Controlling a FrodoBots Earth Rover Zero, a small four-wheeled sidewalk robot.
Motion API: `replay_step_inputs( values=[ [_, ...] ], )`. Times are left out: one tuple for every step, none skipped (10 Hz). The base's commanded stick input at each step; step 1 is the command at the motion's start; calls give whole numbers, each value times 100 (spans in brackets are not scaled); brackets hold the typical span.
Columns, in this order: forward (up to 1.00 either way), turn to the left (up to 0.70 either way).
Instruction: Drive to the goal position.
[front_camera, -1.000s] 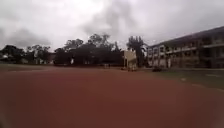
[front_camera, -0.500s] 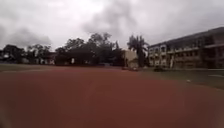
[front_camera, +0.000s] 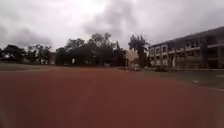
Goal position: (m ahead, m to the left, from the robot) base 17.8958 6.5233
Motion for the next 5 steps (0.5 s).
replay_step_inputs(
  values=[
    [70, 0],
    [70, 0],
    [70, 0],
    [70, 0],
    [70, 0]
  ],
)
